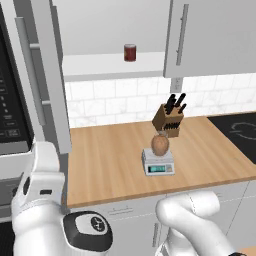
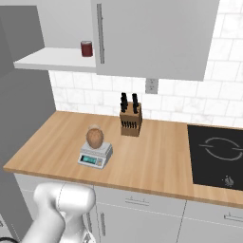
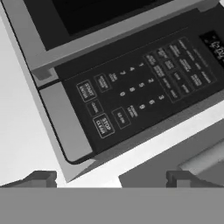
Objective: Pick the honey bottle and place it on the digital scale for weighing, and close the cabinet.
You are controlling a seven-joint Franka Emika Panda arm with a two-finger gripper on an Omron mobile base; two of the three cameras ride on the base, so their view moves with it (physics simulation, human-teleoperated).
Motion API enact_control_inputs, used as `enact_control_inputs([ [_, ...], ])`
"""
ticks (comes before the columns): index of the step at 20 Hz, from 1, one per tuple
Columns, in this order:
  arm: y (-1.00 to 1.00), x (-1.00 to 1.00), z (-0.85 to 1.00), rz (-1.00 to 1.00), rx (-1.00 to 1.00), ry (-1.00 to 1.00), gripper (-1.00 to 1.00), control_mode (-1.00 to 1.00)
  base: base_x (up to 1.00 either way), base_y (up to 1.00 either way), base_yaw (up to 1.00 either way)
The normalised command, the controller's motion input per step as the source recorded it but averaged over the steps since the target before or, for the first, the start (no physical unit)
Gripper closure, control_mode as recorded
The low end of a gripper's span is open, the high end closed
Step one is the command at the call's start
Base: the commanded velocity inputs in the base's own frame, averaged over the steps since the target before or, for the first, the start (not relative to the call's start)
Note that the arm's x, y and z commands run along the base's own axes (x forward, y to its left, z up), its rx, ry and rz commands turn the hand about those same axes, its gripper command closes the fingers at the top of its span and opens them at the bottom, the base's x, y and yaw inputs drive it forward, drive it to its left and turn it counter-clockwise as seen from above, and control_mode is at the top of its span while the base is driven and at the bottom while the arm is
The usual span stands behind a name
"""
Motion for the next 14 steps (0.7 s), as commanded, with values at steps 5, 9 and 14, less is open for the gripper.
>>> enact_control_inputs([
  [5,0.24,0.05,0.14,-0.12,-0.13,0.15,-1.0,-1.0,0.0,0.0,0.0],
  [9,0.07,0.11,0.11,-0.15,-0.19,0.18,-1.0,-1.0,0.0,0.0,0.0],
  [14,-0.08,0.58,0.02,-0.09,-0.23,0.12,-1.0,-1.0,0.0,0.0,0.0],
])
